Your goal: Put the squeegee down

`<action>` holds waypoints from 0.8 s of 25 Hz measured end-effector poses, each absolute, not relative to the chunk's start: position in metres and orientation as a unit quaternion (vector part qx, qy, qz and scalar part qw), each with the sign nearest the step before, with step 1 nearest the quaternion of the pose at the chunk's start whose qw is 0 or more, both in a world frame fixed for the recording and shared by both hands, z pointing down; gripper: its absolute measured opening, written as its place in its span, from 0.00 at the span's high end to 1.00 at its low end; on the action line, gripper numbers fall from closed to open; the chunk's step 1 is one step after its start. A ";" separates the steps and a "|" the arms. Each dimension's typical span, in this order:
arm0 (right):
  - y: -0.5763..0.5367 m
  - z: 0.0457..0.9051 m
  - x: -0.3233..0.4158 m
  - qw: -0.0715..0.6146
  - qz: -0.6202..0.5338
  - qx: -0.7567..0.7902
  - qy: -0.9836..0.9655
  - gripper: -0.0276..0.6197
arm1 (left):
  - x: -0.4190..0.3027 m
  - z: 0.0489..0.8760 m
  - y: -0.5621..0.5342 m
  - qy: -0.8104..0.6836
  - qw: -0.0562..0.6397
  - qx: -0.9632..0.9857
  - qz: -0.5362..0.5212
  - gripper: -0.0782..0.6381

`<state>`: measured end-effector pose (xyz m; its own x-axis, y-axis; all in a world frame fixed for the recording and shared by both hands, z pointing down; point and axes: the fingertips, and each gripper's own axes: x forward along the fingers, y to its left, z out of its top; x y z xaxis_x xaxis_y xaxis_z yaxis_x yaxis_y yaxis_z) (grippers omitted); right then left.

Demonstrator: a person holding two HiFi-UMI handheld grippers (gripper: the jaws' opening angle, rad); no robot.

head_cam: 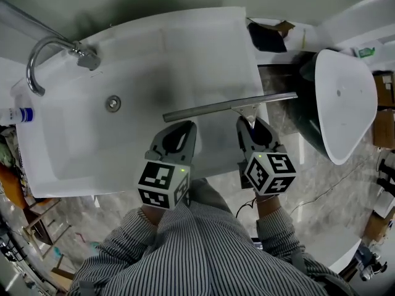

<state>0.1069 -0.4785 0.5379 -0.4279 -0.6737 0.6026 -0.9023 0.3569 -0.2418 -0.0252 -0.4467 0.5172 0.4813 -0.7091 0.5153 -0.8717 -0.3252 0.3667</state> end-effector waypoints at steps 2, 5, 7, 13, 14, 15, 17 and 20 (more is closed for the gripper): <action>-0.481 0.543 0.106 0.214 0.277 0.492 -0.797 0.77 | -0.027 0.523 -0.448 -0.493 0.315 0.800 0.132 0.85; -0.487 0.550 0.105 0.222 0.277 0.491 -0.796 0.77 | -0.031 0.530 -0.454 -0.500 0.326 0.792 0.127 0.85; -0.491 0.555 0.105 0.226 0.278 0.490 -0.794 0.77 | -0.032 0.535 -0.458 -0.502 0.332 0.788 0.124 0.85; -0.495 0.570 0.101 0.259 0.273 0.476 -0.795 0.77 | -0.028 0.548 -0.462 -0.495 0.341 0.790 0.125 0.85; -0.496 0.572 0.100 0.263 0.276 0.472 -0.795 0.77 | -0.027 0.550 -0.463 -0.493 0.342 0.790 0.125 0.85; -0.496 0.575 0.099 0.266 0.278 0.469 -0.795 0.77 | -0.025 0.552 -0.463 -0.492 0.344 0.790 0.125 0.85; -0.498 0.579 0.097 0.270 0.281 0.469 -0.793 0.77 | -0.022 0.555 -0.463 -0.489 0.347 0.790 0.126 0.85; -0.500 0.582 0.095 0.271 0.284 0.471 -0.790 0.77 | -0.018 0.559 -0.463 -0.481 0.354 0.792 0.127 0.85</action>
<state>0.0948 -0.5004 0.5823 -0.4103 -0.5901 0.6953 -0.8977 0.3957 -0.1939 -0.0181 -0.4633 0.5594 0.5043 -0.6719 0.5425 -0.8523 -0.2860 0.4380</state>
